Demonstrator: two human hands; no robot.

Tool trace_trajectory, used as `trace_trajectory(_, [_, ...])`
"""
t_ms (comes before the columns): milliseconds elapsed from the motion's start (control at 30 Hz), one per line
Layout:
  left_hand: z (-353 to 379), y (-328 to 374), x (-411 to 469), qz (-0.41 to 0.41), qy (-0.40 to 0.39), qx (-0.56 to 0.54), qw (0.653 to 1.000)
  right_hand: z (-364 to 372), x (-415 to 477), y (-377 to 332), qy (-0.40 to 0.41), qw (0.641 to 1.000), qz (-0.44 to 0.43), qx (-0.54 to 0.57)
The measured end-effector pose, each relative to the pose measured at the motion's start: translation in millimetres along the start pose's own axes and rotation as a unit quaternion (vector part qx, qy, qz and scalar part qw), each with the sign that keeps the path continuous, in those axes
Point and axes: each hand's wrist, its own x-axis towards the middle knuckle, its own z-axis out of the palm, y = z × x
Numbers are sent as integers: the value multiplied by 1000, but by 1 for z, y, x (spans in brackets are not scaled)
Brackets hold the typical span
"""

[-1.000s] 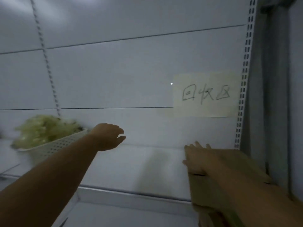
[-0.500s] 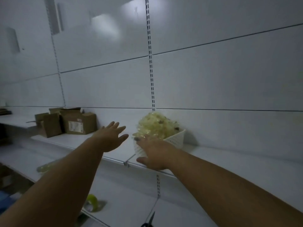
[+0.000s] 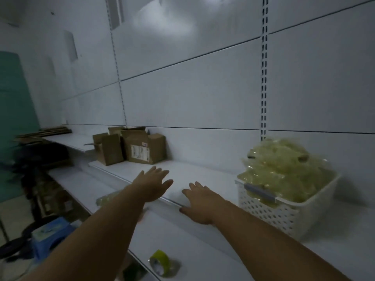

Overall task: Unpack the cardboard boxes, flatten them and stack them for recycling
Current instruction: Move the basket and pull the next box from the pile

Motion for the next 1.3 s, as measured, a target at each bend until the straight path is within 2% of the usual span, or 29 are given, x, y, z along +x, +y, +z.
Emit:
trace_trajectory(333, [17,-119,89,-14,-21,14,1000,17,135,7,-34,997,31,-55])
trace_trajectory(533, [28,-183,135,61,13,17,998,27,195,-17,-28,994,94,-43])
trace_trajectory(733, [51,-254,179,106,-2,7,994,43,251,-51,-20,990,137,-27])
trace_trajectory(967, [56,-291,234,162,-13,-28,986,47,305,-46,-16,982,181,-47])
trace_trajectory(1067, [65,-306,254,139,-35,-102,984,47,339,-35,19,982,185,-18])
trace_trajectory(1133, [75,-316,264,125,-38,-122,984,48,364,-28,72,980,184,24])
trace_trajectory(1233, [87,-336,282,111,-63,-158,979,47,401,-24,197,955,187,123])
trace_trajectory(1300, [93,-349,294,114,-89,-173,974,47,422,-22,281,932,171,148])
